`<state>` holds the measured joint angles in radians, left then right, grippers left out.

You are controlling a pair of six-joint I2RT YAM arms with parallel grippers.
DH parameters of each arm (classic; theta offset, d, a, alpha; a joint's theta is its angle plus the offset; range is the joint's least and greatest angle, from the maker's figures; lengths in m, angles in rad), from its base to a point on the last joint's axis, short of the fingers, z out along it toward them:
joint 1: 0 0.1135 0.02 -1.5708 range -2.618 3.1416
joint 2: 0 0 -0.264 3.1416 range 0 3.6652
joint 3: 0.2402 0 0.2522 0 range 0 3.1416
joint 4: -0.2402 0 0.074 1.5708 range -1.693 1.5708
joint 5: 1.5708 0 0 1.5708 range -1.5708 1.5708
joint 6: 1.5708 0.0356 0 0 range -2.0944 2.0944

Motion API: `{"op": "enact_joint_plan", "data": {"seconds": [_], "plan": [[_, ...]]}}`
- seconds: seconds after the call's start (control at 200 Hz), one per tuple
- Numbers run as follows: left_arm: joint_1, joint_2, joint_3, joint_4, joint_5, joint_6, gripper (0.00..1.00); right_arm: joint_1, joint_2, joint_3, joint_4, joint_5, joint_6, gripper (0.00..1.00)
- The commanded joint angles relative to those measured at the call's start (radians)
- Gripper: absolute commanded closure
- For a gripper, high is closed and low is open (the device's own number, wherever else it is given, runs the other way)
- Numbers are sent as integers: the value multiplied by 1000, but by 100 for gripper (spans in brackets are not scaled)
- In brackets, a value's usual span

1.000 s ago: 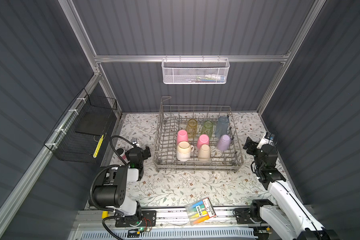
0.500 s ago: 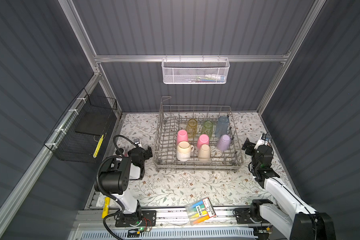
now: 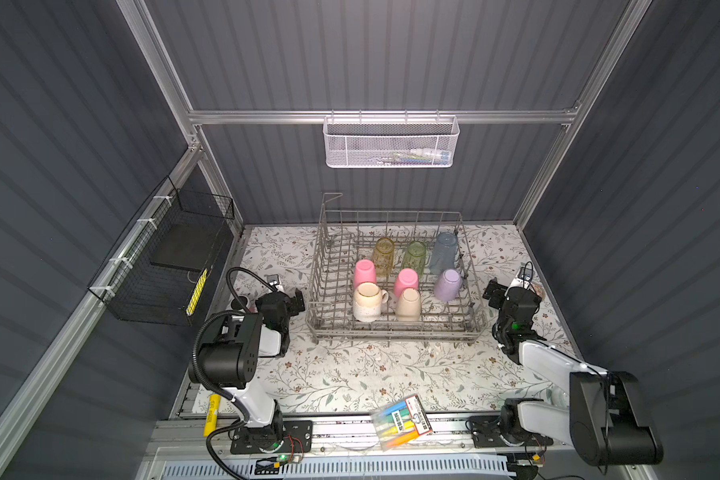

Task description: Load the cups into the dish rack

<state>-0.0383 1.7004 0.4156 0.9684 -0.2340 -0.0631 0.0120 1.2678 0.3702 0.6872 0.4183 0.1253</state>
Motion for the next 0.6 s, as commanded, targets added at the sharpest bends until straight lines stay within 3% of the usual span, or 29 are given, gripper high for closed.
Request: {"op": "enact_joint_plan", "data": {"seconds": [0.0, 0.225, 0.29, 0.375, 0.595], "plan": [[-5, 8, 23, -5, -6, 20, 0, -4, 34, -8, 97, -24, -18, 1], [-5, 8, 21, -5, -8, 20, 0, -4, 134, -31, 231, -35, -33, 1], [-6, 8, 21, -5, -8, 20, 0, -3, 119, -9, 155, -51, -27, 1], [-6, 8, 22, -6, -8, 20, 0, -3, 140, -21, 218, -78, -46, 1], [-6, 8, 21, -4, -8, 20, 0, -8, 153, 11, 163, -123, -50, 1]]}}
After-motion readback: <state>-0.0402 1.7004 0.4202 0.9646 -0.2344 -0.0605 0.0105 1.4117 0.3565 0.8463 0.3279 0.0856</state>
